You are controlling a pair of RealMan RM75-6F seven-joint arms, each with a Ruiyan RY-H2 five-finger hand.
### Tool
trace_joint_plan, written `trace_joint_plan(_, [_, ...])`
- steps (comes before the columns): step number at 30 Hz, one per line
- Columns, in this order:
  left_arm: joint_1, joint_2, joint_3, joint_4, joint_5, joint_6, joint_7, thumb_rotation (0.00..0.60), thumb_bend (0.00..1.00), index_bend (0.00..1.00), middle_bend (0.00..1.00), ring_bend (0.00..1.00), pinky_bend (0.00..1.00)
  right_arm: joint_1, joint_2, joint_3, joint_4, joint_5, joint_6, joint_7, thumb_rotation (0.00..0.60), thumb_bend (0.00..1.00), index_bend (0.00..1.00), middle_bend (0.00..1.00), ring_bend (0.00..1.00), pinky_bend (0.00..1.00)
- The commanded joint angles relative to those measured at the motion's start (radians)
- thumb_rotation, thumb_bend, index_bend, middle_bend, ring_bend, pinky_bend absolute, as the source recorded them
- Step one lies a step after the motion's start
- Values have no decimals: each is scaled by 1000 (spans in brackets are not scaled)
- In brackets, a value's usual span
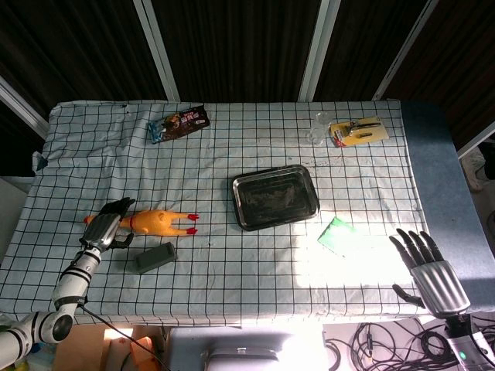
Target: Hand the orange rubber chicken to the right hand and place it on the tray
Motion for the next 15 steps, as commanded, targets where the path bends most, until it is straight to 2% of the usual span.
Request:
trace_joint_plan(1, [-4,-5,2,2,-7,-2,8,600,412,0,0,0,0,0,0,-2,0,-3,-4,-1,600,150,0,0,0,0])
trace_joint_plan(9, [-25,-42,14,45,-34,-22,59,600,413,16,0,0,0,-6,15,-4,1,-8,-3,24,600,150,0,0,0,0])
trace_joint_plan(12, [-28,-68,11,72,-40,-1,78,600,413,195,11,0,0,-9,21,-4,0,-8,-2,32,600,150,0,0,0,0])
trace_joint_plan(14, [-28,-90,13,101,-41,14,98,600,411,360,54,0,0,-11,26,-3,0,-7,-2,37,600,150,0,0,0,0])
trace_joint_plan(15, [-29,-98,13,112,-44,17,104,600,411,397,68,0,0,-11,27,-3,0,-6,-2,39,600,150,0,0,0,0])
